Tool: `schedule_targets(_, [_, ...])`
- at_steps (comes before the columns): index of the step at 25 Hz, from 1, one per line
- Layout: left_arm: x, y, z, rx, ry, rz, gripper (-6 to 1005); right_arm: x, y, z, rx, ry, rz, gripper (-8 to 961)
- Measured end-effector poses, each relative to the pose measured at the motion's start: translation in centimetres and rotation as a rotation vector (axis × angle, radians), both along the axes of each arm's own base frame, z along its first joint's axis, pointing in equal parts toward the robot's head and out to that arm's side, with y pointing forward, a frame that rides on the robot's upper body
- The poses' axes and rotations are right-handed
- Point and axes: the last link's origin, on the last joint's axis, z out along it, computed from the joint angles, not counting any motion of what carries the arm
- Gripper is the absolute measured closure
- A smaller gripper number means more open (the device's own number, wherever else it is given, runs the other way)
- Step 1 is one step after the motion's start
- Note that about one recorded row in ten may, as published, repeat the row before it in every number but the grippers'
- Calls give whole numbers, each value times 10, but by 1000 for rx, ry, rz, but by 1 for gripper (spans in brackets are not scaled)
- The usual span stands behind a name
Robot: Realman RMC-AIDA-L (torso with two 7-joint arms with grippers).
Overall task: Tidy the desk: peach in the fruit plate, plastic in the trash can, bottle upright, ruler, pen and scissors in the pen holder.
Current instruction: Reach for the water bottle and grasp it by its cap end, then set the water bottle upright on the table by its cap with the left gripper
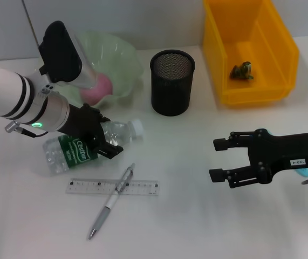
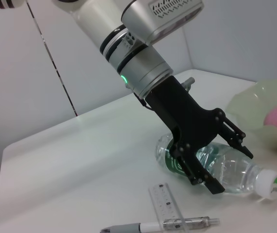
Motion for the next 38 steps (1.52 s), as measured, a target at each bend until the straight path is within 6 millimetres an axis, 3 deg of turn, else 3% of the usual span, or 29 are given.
schedule_targets(23, [2,1,2,1,-15,2,203,-3,2,1,-4,2,-3,110])
schedule_targets(38, [9,-4,16,24,-111,5,215,-6,5,2,-4,1,-5,111])
